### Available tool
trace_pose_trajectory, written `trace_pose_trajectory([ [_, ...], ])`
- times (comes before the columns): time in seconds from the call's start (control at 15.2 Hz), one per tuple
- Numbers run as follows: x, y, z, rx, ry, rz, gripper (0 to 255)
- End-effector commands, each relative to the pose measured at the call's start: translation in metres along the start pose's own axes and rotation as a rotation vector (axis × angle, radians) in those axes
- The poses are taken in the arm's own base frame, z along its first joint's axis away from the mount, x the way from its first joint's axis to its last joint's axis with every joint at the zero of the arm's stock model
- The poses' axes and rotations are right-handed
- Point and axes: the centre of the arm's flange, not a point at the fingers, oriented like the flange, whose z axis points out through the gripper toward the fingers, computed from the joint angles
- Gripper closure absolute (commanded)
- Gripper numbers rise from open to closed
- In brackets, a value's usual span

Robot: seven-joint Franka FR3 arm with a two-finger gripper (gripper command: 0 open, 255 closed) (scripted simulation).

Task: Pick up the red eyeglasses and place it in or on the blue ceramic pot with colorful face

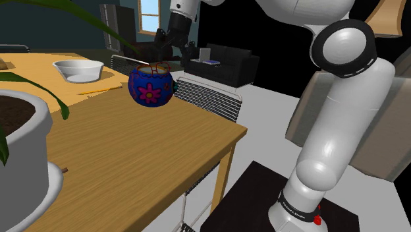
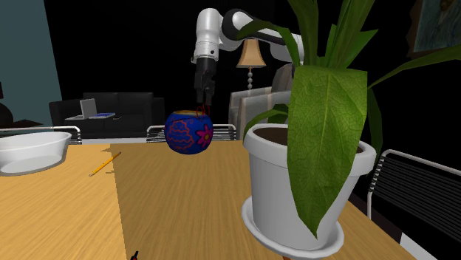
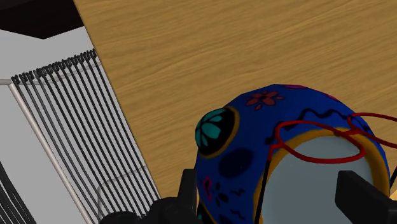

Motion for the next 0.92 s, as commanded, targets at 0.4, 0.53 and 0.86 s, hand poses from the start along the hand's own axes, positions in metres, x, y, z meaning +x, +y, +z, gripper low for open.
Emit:
trace_pose_trajectory([
  [0.4, 0.0, 0.0, -0.05, 0.0, 0.0, 0.0, 0],
  [0.53, 0.0, 0.0, -0.05, 0.0, 0.0, 0.0, 0],
  [0.86, 0.0, 0.0, -0.05, 0.0, 0.0, 0.0, 0],
])
